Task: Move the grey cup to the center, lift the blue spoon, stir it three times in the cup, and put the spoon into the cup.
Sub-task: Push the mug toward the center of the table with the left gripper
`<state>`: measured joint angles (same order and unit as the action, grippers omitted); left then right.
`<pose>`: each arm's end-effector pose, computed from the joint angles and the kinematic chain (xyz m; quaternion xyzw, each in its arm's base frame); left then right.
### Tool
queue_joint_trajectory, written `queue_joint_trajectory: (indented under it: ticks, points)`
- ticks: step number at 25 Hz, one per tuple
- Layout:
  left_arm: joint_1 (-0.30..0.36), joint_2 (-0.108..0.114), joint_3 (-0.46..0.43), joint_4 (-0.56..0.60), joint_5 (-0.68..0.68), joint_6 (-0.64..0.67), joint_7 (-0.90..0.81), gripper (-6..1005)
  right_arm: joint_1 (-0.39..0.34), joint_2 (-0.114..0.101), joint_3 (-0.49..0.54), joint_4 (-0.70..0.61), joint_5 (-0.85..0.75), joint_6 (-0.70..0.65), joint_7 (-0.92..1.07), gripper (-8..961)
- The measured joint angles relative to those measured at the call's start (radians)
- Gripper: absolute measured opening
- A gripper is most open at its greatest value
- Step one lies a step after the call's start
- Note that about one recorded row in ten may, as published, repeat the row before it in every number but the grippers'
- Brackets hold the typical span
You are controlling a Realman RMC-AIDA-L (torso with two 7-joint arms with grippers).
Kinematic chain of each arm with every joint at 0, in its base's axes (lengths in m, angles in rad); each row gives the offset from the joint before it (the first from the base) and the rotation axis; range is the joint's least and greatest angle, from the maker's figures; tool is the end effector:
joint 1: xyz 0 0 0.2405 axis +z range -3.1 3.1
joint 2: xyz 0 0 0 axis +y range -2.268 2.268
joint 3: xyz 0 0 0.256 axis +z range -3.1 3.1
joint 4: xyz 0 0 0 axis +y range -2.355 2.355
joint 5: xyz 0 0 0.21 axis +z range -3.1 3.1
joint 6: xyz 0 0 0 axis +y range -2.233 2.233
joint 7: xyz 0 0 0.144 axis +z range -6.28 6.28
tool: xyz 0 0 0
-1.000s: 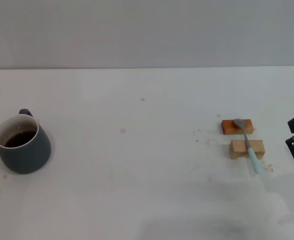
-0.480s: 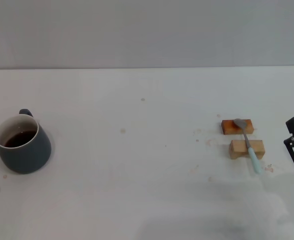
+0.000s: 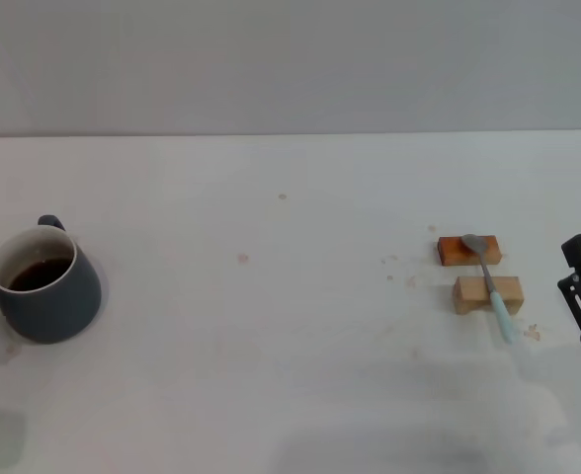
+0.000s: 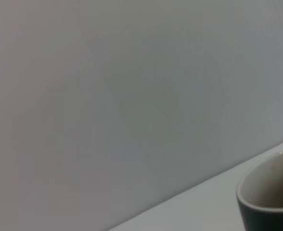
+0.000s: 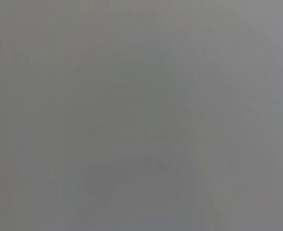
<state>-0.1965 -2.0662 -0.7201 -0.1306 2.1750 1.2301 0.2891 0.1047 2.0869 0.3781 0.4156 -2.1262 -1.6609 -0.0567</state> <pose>-0.3982 0.2389 -0.0061 -0.7118 -0.1430 -0.0843 0.6825 0.2876 0.1993 -0.0408 -0.6714 0.1422 0.4253 0.5900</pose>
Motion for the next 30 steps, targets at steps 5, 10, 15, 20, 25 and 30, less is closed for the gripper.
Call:
queue_joint_trajectory:
  ticks: [5, 10, 15, 20, 25, 30]
  points:
    - [-0.038, 0.001, -0.001, 0.008, 0.0, -0.035, 0.043, -2, -0.002, 0.0, -0.005, 0.0, 0.0, -0.009, 0.0, 720]
    - [-0.072, 0.001, 0.003, 0.013, 0.004, -0.079, 0.053, -2, 0.002, -0.001, -0.008, 0.0, 0.0, -0.013, 0.0, 720]
    - [-0.084, -0.001, 0.019, 0.011, 0.009, -0.082, 0.053, -2, 0.004, -0.002, -0.008, 0.002, 0.0, -0.014, 0.0, 720]
    - [-0.092, -0.003, 0.06, -0.003, 0.011, -0.079, 0.053, -2, 0.006, -0.002, -0.008, 0.002, 0.001, -0.014, 0.0, 721]
    - [-0.103, -0.006, 0.103, -0.025, 0.011, -0.085, 0.053, -2, 0.008, -0.002, -0.008, 0.002, 0.001, -0.018, 0.0, 721]
    - [-0.108, -0.006, 0.132, -0.053, 0.011, -0.085, 0.053, -2, 0.009, -0.001, -0.008, 0.003, 0.001, -0.024, 0.0, 721]
